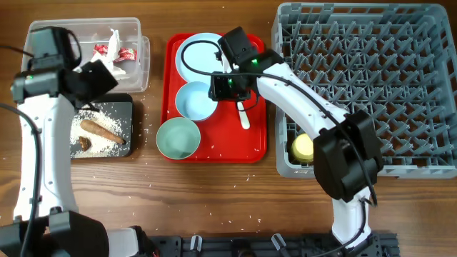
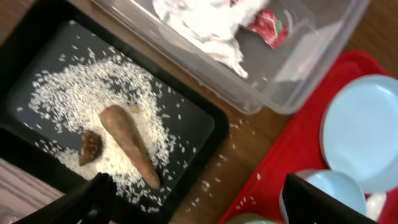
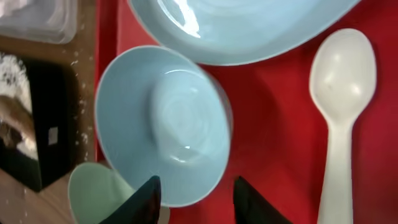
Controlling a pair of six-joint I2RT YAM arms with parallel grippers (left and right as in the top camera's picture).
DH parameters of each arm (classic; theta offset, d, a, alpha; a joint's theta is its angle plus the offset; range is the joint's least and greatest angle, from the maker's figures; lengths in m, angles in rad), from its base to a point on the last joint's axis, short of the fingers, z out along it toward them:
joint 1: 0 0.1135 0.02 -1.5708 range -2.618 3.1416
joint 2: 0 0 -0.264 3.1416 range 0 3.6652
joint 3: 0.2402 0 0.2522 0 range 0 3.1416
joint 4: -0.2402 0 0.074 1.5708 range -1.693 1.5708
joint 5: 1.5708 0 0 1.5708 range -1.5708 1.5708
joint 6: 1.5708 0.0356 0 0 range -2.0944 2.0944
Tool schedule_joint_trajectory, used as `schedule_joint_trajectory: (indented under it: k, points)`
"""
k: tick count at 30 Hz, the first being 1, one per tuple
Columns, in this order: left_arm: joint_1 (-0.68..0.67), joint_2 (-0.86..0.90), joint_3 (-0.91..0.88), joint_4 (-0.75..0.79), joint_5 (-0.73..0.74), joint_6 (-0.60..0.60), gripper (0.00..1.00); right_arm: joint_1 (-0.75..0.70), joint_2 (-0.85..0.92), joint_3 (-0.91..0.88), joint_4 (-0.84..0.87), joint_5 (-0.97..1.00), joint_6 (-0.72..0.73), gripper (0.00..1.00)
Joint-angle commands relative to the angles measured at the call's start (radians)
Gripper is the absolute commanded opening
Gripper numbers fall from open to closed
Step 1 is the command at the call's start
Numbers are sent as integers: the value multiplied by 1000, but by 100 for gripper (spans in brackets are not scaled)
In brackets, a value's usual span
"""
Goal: Sort waste into correct bins and load items into the dishwasher rack
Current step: 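Grasp light blue bowl on red tray with right gripper and lift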
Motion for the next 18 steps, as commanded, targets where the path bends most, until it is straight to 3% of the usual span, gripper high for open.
schedule_joint_trajectory:
  k: [1,6,8,11,13,18]
  points:
    - [34,31,13,40,-6,-6,95,10,65,6,6,55,47,36]
    - [33,51,12,42,-6,-6,98,40,130,6,34,66,48,35]
    - [33,51,12,42,-6,-6,100,40,130,7,34,67,48,22]
    - [33,51,12,42,-6,-6,100,40,130,7,33,67,48,15]
    - [33,51,12,42,-6,-6,100,36,129,7,28,66,48,4]
    - [33,51,12,42,-6,-6,100,-13,13,8,-40,104,-21,5]
